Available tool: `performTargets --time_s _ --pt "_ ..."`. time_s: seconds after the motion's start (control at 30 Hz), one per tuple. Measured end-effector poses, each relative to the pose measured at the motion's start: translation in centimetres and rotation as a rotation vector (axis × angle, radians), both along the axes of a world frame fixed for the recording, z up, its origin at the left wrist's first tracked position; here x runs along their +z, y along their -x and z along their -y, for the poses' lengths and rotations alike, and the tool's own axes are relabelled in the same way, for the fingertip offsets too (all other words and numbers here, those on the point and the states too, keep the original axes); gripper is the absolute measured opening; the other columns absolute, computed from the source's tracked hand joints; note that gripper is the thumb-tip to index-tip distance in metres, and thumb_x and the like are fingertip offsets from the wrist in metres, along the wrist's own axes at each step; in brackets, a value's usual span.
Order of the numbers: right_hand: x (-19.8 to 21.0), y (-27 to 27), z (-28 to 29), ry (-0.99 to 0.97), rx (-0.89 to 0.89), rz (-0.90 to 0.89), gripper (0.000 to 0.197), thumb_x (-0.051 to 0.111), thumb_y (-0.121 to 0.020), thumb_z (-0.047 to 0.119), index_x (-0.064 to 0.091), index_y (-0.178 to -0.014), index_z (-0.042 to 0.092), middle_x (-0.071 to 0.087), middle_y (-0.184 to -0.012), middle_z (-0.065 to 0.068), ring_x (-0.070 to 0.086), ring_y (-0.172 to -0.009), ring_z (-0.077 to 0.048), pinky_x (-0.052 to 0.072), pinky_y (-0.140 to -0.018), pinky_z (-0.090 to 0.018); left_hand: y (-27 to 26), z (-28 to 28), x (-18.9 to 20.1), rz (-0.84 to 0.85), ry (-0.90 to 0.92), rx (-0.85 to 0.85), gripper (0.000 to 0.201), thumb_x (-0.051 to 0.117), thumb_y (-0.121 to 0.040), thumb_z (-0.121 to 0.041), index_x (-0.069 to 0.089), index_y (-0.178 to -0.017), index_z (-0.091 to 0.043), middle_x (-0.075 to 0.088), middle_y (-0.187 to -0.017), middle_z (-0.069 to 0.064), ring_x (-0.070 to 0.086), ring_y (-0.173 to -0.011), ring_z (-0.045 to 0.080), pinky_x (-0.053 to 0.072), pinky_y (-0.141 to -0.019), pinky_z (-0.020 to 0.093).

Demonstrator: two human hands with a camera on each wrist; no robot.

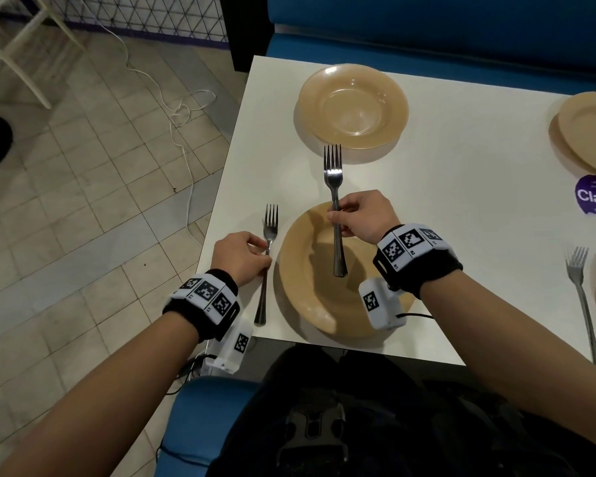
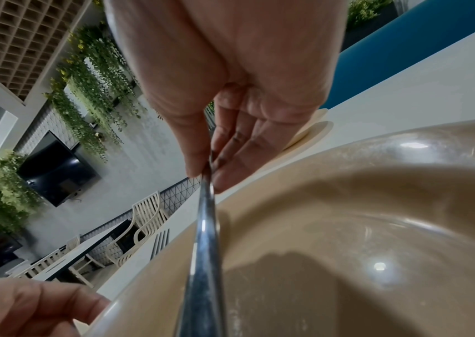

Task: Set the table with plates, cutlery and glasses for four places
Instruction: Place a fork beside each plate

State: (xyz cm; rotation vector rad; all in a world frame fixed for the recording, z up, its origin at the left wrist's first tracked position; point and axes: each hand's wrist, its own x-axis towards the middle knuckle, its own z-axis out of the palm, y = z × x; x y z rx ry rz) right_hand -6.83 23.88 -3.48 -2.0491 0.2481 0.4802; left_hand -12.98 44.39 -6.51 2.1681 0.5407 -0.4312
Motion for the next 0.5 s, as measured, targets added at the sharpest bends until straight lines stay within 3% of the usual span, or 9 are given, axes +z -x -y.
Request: performTargets --time_s 0.1,0.2,0.3,0.37,0.43,0.5 --pt "0.0 0.0 0.0 -0.002 0.000 0.000 0.012 0.069 -0.083 0.013 0.071 -0.094 0.010 0.068 -0.083 -0.008 0.066 -0.073 -0.018 0.058 -0.069 -0.024 -0.2 -0.1 0.3 0.009 -0.024 -0.001 0.017 0.067 -0.077 -0.012 0.067 -0.094 -0.017 0.071 -0.083 0.001 0.069 -0.076 0.016 0.052 -0.080 0.024" --pt "0.2 -0.2 0.1 -0.013 0.007 0.009 0.013 0.067 -0.085 0.013 0.070 -0.096 0.008 0.068 -0.084 -0.009 0.065 -0.073 -0.018 0.057 -0.067 -0.022 -1.1 0.3 1.1 0.117 -0.047 0.027 0.016 0.062 -0.079 -0.017 0.065 -0.095 -0.019 0.070 -0.081 -0.002 0.069 -0.077 0.016 0.053 -0.080 0.026" --pt "0.8 -0.8 0.1 -0.061 -0.014 0.031 0.008 0.064 -0.088 0.012 0.068 -0.093 0.007 0.067 -0.081 -0.009 0.065 -0.067 -0.013 0.056 -0.061 -0.018 -3.0 1.6 2.7 0.233 0.050 0.033 0.021 0.059 -0.083 -0.016 0.064 -0.103 -0.016 0.063 -0.078 -0.008 0.065 -0.072 0.011 0.053 -0.068 0.017" --pt "1.6 -1.4 0.1 -0.122 -0.047 0.046 0.005 0.064 -0.088 0.012 0.066 -0.083 0.011 0.067 -0.074 -0.007 0.065 -0.060 -0.008 0.055 -0.057 -0.017 -4.6 3.4 3.6 0.262 0.128 -0.035 0.023 0.057 -0.089 -0.024 0.062 -0.111 -0.020 0.065 -0.088 -0.005 0.066 -0.082 0.015 0.055 -0.075 0.025" --pt "2.3 -2.1 0.5 -0.182 -0.084 0.065 0.004 0.065 -0.087 0.011 0.066 -0.083 0.009 0.066 -0.070 -0.006 0.066 -0.058 -0.011 0.058 -0.064 -0.026 -6.0 6.0 4.4 0.212 0.263 -0.115 0.026 0.049 -0.096 -0.029 0.059 -0.117 -0.017 0.067 -0.098 0.004 0.065 -0.083 0.018 0.055 -0.081 0.032" --pt "3.0 -2.8 1.6 -0.154 -0.087 0.110 0.005 0.065 -0.087 0.012 0.068 -0.087 0.009 0.067 -0.072 -0.007 0.068 -0.066 -0.020 0.059 -0.073 -0.035 -6.9 9.1 5.3 0.118 0.456 -0.156 0.030 0.037 -0.102 -0.028 0.059 -0.112 -0.009 0.067 -0.091 0.008 0.064 -0.072 0.015 0.056 -0.073 0.031"
